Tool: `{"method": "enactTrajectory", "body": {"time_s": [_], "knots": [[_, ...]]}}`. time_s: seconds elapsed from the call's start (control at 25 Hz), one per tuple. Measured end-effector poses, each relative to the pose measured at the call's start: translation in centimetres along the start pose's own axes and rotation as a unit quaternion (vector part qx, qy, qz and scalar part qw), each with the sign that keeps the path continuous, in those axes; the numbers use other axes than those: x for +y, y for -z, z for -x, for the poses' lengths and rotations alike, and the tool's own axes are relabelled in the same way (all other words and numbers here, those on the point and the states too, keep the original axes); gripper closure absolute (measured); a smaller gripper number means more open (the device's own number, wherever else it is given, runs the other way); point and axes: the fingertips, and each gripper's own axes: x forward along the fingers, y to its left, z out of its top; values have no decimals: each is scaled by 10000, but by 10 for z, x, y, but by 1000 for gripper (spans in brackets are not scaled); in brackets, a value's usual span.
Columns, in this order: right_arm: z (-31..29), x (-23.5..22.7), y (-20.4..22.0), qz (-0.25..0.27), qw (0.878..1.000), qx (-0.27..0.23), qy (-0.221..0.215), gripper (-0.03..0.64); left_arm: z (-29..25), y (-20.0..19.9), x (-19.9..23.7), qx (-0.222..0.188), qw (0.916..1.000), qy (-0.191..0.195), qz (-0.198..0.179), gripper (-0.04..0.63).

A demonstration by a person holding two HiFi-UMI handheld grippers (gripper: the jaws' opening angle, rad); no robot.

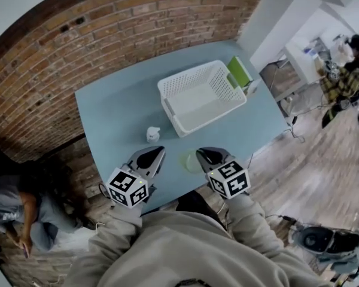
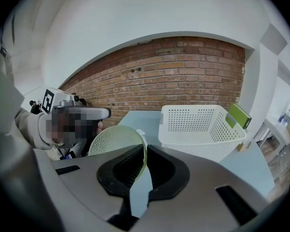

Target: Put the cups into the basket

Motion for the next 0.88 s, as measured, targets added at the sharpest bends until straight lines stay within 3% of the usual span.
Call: {"method": "enactTrajectory", "body": {"time_s": [0.24, 0.52, 0.88], "knots": [[-2, -63, -23, 240, 9983, -88, -522, 583, -69, -12, -1, -21, 9989, -462, 27, 600], [-2, -111, -52, 639, 9930, -111, -992, 583, -111, -41, 8, -229, 9934, -1116, -98, 600], [5, -149, -82, 572, 9933, -467, -886, 583, -114, -52, -22, -162, 9935, -1100, -261, 600]]}}
